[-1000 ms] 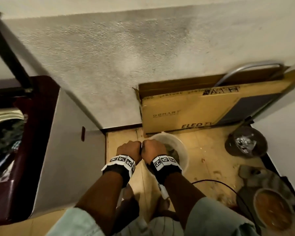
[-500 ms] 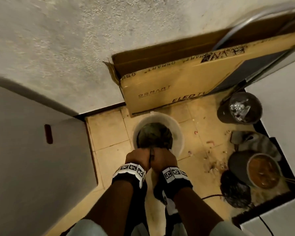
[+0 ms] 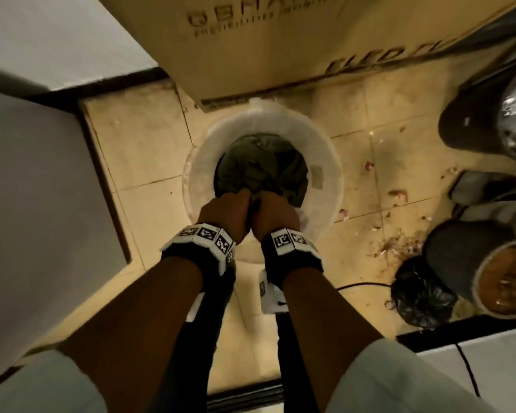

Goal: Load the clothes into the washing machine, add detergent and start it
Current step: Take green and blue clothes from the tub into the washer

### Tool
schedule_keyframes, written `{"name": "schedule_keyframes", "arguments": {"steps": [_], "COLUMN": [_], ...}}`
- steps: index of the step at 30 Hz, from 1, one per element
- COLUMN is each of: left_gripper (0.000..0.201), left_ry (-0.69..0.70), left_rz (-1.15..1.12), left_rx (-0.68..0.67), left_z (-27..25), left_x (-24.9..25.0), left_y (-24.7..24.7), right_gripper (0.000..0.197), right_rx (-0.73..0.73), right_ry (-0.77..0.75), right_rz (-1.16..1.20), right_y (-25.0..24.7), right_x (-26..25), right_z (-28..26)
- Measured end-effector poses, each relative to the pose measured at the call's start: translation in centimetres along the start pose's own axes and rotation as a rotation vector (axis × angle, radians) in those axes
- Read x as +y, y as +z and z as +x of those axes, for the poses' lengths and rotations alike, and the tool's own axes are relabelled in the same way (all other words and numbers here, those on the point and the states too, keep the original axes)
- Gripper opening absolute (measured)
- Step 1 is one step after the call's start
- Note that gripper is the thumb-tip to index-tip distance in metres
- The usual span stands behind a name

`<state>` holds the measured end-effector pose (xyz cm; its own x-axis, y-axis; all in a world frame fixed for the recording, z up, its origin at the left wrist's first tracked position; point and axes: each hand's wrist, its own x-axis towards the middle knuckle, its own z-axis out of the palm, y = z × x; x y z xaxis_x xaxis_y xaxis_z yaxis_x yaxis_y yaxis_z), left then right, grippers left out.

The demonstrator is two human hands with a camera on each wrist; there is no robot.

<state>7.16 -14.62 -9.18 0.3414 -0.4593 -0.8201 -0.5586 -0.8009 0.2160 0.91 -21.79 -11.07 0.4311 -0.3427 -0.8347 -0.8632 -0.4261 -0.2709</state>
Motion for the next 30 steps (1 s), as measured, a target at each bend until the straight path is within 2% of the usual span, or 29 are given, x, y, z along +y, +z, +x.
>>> {"name": "schedule_keyframes", "arguments": {"steps": [5, 7, 9, 11, 13, 14, 17, 19, 20, 23, 24, 25, 26, 28, 30], "left_gripper": [0.039, 0.043, 0.051, 0.058, 0.058, 0.057, 0.059, 0.062, 0.071, 0.113, 0.119, 0.116, 0.101, 0.048, 0.016], "left_ry": [-0.008, -0.029, -0.064, 0.006, 0.059, 0.062, 0.033, -0.007, -0.022, 0.019, 0.041, 0.06, 0.077, 0.122, 0.177], "left_rz": [-0.074, -0.044, -0.031, -0.041, -0.051, -0.061, -0.12, -0.15, -0.174, -0.279, -0.319, -0.374, -0.444, -0.478, -0.46], "left_rx": [-0.044, -0.086, -0.142, -0.021, 0.08, 0.076, 0.039, 0.0, -0.023, -0.072, -0.061, -0.031, 0.024, 0.172, 0.263], "left_z": [7.2, 9.5, 11.2, 12.2, 12.9, 13.1, 12.8, 12.3, 12.0, 10.8, 10.3, 9.8, 9.3, 7.6, 5.3], "left_x": [-0.8, -1.0, -1.1, -1.4, -1.8, -2.0, -1.8, -1.7, -1.7, -1.7, -1.6, -1.6, -1.5, -1.4, -1.4], "left_y": [6.3, 8.4, 10.1, 11.4, 11.9, 12.1, 11.1, 10.1, 9.6, 8.1, 7.7, 7.3, 7.1, 6.3, 5.6], "right_gripper": [0.026, 0.029, 0.042, 0.067, 0.082, 0.08, 0.044, 0.031, 0.027, 0.037, 0.035, 0.032, 0.027, 0.013, 0.016], "right_rx": [-0.009, 0.064, 0.177, 0.181, 0.101, 0.072, 0.039, -0.036, -0.083, -0.114, -0.125, -0.14, -0.17, -0.241, -0.248], "right_ry": [0.02, 0.082, 0.173, 0.292, 0.368, 0.367, 0.355, 0.33, 0.3, 0.239, 0.217, 0.17, 0.148, 0.048, -0.014], "right_rz": [-0.041, -0.006, 0.037, 0.116, 0.214, 0.232, 0.203, 0.169, 0.17, 0.295, 0.36, 0.394, 0.492, 0.634, 0.701], "right_y": [3.4, 4.5, 5.3, 5.5, 5.5, 5.6, 5.2, 4.6, 4.1, 1.8, 0.9, 0.3, -0.2, -1.2, -2.2], "right_x": [3.5, 4.9, 6.4, 8.1, 9.5, 10.2, 10.6, 9.6, 9.0, 6.0, 5.0, 4.2, 3.9, 3.5, 3.8], "right_z": [8.9, 11.6, 13.8, 15.3, 16.7, 17.3, 17.9, 17.3, 17.0, 14.0, 12.5, 10.8, 9.2, 6.2, 3.9]}}
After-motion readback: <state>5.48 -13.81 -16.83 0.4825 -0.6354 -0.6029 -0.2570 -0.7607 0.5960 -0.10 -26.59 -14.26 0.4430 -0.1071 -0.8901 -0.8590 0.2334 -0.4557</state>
